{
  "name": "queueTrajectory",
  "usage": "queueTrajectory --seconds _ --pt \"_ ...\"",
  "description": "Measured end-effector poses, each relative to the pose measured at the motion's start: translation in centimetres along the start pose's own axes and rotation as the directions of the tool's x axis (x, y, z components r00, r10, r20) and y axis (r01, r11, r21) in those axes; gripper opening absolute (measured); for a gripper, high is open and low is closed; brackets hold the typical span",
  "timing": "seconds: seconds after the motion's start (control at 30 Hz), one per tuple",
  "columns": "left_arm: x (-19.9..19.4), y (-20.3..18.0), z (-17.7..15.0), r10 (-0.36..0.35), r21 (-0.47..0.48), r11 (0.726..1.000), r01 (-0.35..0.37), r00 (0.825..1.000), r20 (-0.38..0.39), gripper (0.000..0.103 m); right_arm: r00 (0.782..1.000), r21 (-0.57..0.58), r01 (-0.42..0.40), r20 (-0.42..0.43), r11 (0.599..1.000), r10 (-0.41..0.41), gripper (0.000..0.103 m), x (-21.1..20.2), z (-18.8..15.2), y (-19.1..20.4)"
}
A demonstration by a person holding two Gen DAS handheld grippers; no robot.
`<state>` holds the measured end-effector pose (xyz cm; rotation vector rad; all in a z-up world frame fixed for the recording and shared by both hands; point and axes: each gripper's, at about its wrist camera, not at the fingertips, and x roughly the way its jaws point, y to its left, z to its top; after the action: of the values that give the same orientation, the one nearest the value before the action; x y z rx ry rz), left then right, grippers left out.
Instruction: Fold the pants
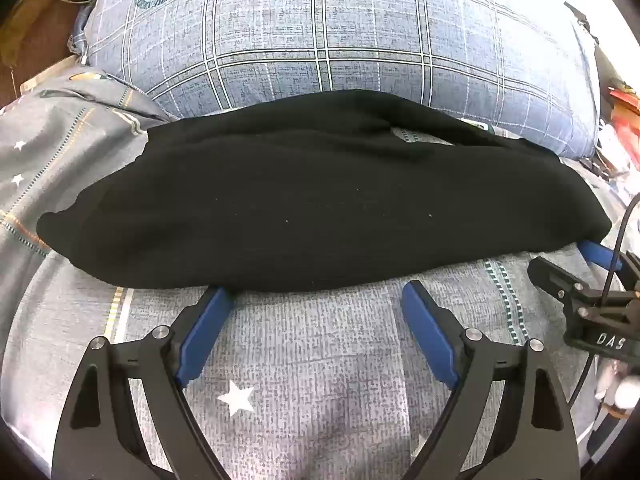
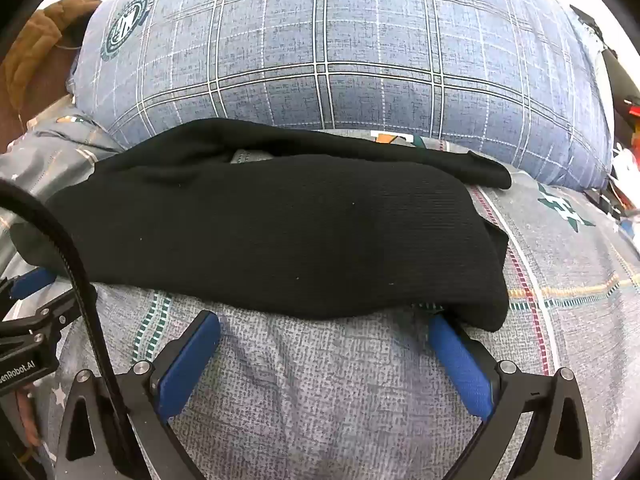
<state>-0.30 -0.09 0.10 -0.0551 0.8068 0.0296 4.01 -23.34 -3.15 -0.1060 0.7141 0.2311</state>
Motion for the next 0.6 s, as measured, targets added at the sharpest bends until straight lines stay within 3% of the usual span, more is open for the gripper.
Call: queueTrajectory --seconds 0.13,0.23,0.3,0.43,0.6 --pt "-1.2 -0.1 -0.3 -0.008 0.019 1.000 0.009 1.000 -0.013 0.087 0.997 -0.004 -0.081 -0.020 0.997 0.081 0.103 -0.1 0.4 -0.4" --pt "-3.4 0.5 -1.3 -0.008 0.016 1.000 0.008 1.000 0.030 0.087 0.988 0.049 -0.156 0.023 0.987 0.155 0.100 -1.0 -0.7 -0.4" --pt "-4.7 1.2 -1.5 -0.020 0.002 1.000 0.020 0.999 0.042 0.087 0.988 0.104 -0.155 0.039 0.982 0.152 0.091 -2.0 -1.4 -0.8" --pt "-7.9 2.4 -1.4 -0.027 -0.042 0.999 0.031 0.996 0.088 0.087 0.982 0.146 -0.163 0.117 0.976 0.146 0.091 -5.6 -3.2 -0.3" --pt "-10.5 3.2 -1.2 -0.031 -0.056 0.998 0.038 0.992 0.123 0.087 0.977 0.111 -0.165 0.157 0.980 0.147 0.091 -8.8 -3.0 1.3"
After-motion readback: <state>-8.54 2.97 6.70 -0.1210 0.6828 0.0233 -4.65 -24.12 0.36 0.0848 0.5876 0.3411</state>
